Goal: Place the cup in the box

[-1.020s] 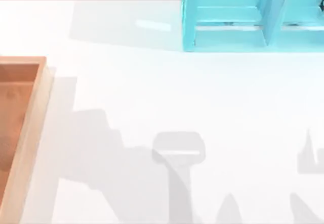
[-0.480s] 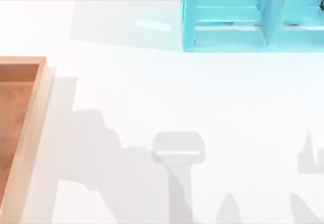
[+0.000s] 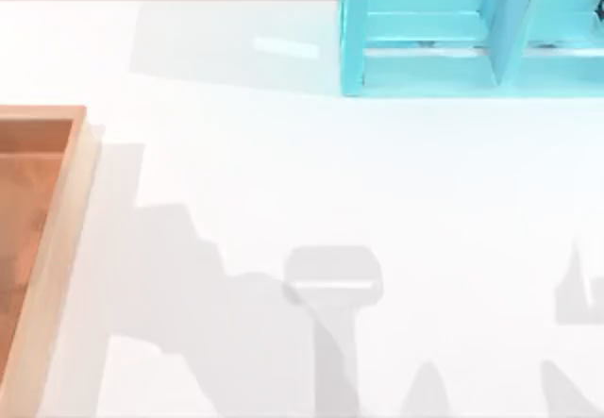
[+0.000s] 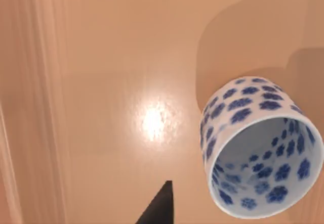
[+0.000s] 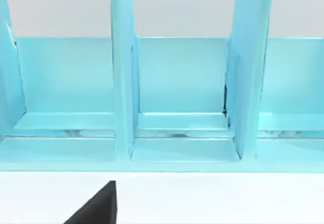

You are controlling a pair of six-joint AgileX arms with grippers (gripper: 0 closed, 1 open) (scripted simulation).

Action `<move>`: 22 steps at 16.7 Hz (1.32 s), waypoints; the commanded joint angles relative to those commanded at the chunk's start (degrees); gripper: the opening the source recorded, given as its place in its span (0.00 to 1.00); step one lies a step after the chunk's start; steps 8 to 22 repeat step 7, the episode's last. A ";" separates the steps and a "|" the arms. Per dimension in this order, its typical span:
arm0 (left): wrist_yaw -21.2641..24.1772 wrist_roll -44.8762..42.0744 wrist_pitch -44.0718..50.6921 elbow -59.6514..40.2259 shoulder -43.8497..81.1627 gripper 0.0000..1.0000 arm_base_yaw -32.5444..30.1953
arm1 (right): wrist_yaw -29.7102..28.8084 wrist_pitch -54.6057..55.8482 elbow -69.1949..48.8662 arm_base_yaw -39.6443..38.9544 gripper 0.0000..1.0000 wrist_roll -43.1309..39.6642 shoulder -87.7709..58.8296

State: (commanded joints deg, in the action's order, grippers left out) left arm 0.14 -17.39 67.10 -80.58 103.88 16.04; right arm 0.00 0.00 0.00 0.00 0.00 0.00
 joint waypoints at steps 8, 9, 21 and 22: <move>0.00 0.00 0.00 0.00 0.00 1.00 0.00 | 0.00 0.00 0.00 0.00 1.00 0.00 0.00; 0.00 0.00 0.00 0.00 0.00 1.00 0.00 | 0.00 0.00 0.00 0.00 1.00 0.00 0.00; 0.00 0.00 0.00 0.00 0.00 1.00 0.00 | 0.00 0.00 0.00 0.00 1.00 0.00 0.00; 0.00 0.00 0.00 0.00 0.00 1.00 0.00 | 0.00 0.00 0.00 0.00 1.00 0.00 0.00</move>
